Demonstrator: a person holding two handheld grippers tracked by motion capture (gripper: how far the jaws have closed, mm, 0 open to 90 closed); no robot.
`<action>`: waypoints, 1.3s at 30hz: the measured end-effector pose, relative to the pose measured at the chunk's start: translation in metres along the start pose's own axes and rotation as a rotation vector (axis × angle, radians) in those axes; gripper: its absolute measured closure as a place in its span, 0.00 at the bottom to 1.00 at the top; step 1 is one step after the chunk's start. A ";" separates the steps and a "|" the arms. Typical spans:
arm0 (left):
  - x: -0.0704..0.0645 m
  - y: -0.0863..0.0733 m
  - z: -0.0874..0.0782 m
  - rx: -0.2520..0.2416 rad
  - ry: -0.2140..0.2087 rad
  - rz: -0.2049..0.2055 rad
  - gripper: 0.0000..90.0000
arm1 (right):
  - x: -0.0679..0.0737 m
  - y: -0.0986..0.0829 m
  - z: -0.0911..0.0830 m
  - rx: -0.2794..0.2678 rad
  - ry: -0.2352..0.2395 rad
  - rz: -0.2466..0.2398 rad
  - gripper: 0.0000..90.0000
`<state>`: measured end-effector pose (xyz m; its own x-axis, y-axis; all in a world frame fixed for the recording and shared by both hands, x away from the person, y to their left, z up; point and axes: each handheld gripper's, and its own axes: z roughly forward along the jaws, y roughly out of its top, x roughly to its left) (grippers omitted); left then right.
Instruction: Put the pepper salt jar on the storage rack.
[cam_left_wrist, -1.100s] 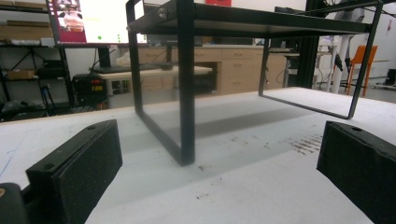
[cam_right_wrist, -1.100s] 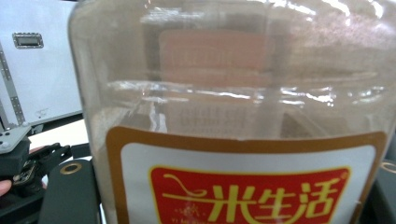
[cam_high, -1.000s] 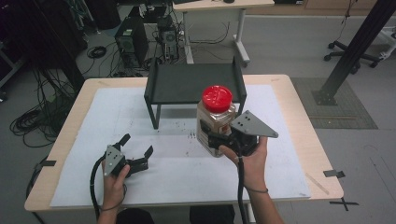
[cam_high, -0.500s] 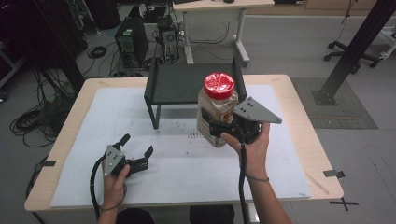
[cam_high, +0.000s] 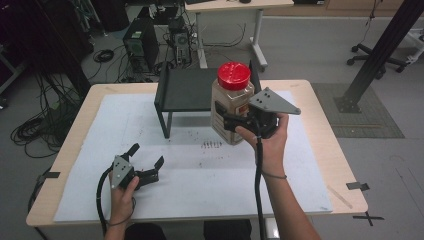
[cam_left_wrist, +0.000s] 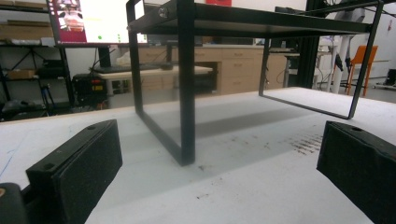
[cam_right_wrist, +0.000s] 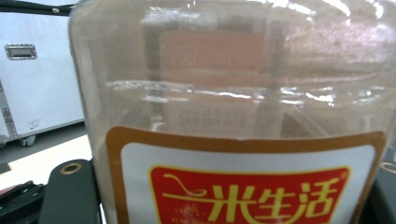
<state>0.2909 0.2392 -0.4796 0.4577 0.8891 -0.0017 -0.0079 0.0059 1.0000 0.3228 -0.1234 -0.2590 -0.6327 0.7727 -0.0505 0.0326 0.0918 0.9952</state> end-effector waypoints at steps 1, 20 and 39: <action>0.000 0.000 0.000 -0.001 0.000 -0.001 0.00 | -0.001 0.001 0.001 -0.001 -0.004 -0.003 0.28; 0.000 0.000 0.000 -0.003 0.000 -0.002 0.00 | -0.025 0.019 0.028 0.008 -0.024 0.001 0.28; 0.000 0.000 0.000 -0.004 0.001 0.000 0.00 | -0.037 0.032 0.053 0.012 -0.027 -0.014 0.28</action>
<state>0.2910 0.2391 -0.4797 0.4569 0.8895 -0.0021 -0.0109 0.0080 0.9999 0.3882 -0.1161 -0.2292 -0.6123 0.7878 -0.0669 0.0330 0.1100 0.9934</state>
